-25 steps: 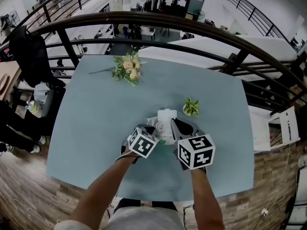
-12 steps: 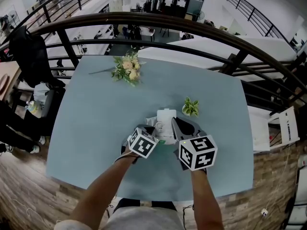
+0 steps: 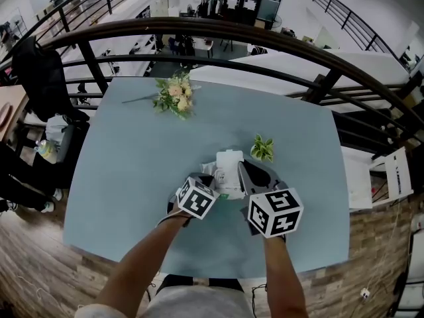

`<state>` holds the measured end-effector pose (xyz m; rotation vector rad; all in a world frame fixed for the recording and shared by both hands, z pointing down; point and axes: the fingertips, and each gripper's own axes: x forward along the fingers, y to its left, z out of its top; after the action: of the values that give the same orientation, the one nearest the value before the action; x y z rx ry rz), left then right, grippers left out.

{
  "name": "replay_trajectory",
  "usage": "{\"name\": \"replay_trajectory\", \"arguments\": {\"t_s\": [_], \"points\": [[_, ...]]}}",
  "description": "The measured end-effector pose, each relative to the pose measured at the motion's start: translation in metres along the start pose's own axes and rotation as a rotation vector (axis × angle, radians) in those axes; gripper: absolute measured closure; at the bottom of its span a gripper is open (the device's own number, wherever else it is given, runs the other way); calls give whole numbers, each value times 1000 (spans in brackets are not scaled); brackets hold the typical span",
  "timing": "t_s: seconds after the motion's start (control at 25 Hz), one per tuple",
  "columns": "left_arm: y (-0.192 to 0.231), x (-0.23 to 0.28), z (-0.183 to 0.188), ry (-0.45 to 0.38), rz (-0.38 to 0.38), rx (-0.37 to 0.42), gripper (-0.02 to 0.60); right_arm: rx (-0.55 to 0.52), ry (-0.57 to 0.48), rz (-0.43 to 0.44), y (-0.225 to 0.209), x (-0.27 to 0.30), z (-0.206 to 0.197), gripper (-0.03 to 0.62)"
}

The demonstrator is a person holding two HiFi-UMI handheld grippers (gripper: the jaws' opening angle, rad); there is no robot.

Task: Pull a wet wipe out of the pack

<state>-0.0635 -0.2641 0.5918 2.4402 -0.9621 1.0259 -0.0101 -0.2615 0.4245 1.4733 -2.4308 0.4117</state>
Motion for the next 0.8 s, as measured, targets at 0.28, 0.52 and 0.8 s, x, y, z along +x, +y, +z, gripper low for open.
{"name": "replay_trajectory", "arguments": {"t_s": [0.28, 0.52, 0.8], "points": [[0, 0, -1, 0, -2, -1, 588, 3, -24, -6, -1, -2, 7, 592], [0, 0, -1, 3, 2, 2, 588, -6, -41, -8, -3, -5, 18, 592], [-1, 0, 1, -2, 8, -5, 588, 1, -73, -35, -8, -10, 28, 592]]}}
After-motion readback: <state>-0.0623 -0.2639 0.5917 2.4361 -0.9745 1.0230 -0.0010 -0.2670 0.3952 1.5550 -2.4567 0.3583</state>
